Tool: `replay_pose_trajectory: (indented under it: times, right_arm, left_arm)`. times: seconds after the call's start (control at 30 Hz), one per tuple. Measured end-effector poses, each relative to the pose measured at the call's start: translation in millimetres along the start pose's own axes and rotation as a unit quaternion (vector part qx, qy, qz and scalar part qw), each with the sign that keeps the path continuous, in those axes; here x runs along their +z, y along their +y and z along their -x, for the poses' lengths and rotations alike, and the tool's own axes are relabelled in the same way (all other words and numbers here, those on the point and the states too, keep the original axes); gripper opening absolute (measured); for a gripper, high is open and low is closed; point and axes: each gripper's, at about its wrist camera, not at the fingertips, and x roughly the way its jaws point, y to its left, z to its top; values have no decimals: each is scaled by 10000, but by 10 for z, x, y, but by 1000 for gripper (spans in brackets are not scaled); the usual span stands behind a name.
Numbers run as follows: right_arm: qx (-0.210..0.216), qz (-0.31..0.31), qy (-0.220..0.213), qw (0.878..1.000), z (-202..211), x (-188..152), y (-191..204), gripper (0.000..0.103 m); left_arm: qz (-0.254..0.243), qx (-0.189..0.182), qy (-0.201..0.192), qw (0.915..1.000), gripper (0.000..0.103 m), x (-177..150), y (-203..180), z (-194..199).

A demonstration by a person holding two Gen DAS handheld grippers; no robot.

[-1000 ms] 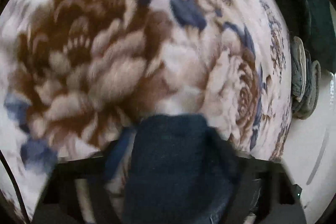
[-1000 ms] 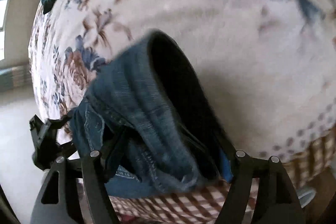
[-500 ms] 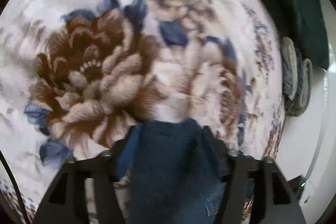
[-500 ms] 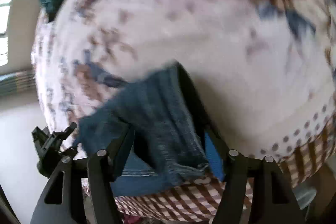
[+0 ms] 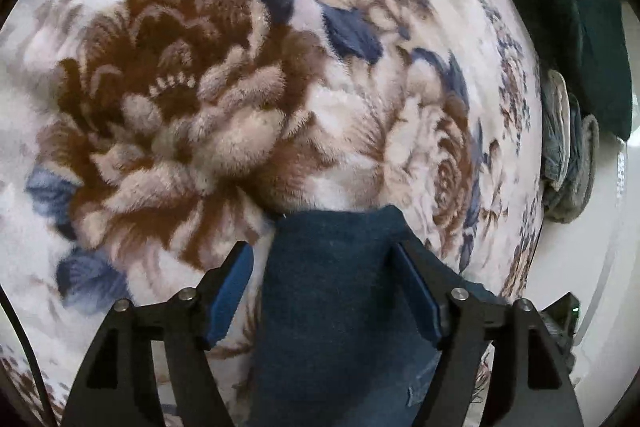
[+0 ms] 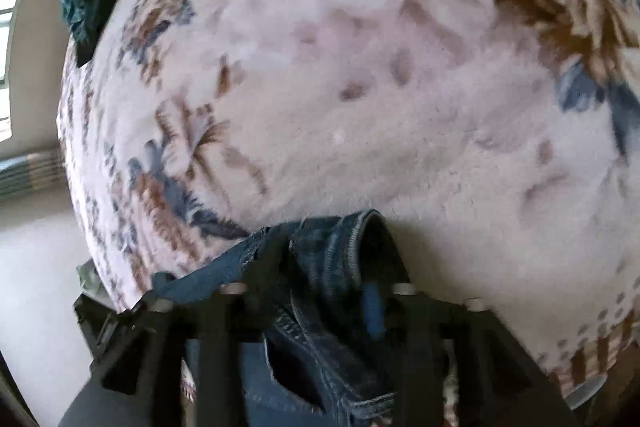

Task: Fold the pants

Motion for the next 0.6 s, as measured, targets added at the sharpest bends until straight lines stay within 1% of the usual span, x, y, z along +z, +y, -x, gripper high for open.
replay_pose_trajectory:
  times: [0.03, 0.07, 0.1, 0.13, 0.17, 0.23, 0.27, 0.33, 0.37, 0.4, 0.43, 0.47, 0.5, 0.6]
  right_arm:
    - [53, 12, -39, 10000, 87, -45, -8, 75]
    - [131, -4, -100, 9999, 209, -96, -71, 75]
    - [108, -48, -138, 9998, 315, -178, -109, 75]
    - [59, -27, -171, 9998, 401, -256, -78, 75]
    - [44, 76, -180, 9998, 466, -318, -55, 75]
    - [-72, 513, -206, 9984, 590, -420, 165, 75]
    - [-42, 890, -82, 9960, 577, -471, 359, 75]
    - [15, 1565, 327, 9871, 371, -510, 819, 75]
    - [28, 1928, 555, 9797, 221, -527, 1085, 75]
    - [9, 2273, 749, 9709, 46, -536, 1346, 75]
    - [-40, 2492, 836, 9648, -91, -540, 1525, 75]
    - [-59, 2750, 1053, 9556, -339, -527, 1768, 75]
    - [-32, 2811, 1249, 9515, -543, -492, 1907, 75]
    - [-2, 2648, 1938, 9446, -1193, -371, 2202, 75]
  left_arm:
    - [-87, -65, -13, 9999, 71, -56, -22, 39]
    - [-110, -60, -5, 9999, 71, -99, -30, 51]
    - [-108, -75, 44, 9999, 71, -162, -34, 53]
    - [-83, -161, 109, 9998, 71, -228, -32, 39]
    - [-57, -155, 100, 9998, 71, -273, -22, 44]
    - [-91, -77, -45, 9999, 71, -378, -21, 70]
    - [-148, 205, -184, 9995, 71, -430, -39, 93]
    - [-260, 722, -405, 9962, 71, -482, -67, 160]
    - [-308, 947, -557, 9935, 71, -512, -87, 208]
    - [-347, 1073, -647, 9915, 71, -531, -108, 236]
    - [-389, 1092, -685, 9909, 71, -548, -125, 255]
    - [-417, 1090, -654, 9910, 71, -562, -120, 247]
    - [-393, 1064, -621, 9916, 71, -572, -92, 233]
    - [-184, 862, -532, 9947, 71, -596, 17, 196]
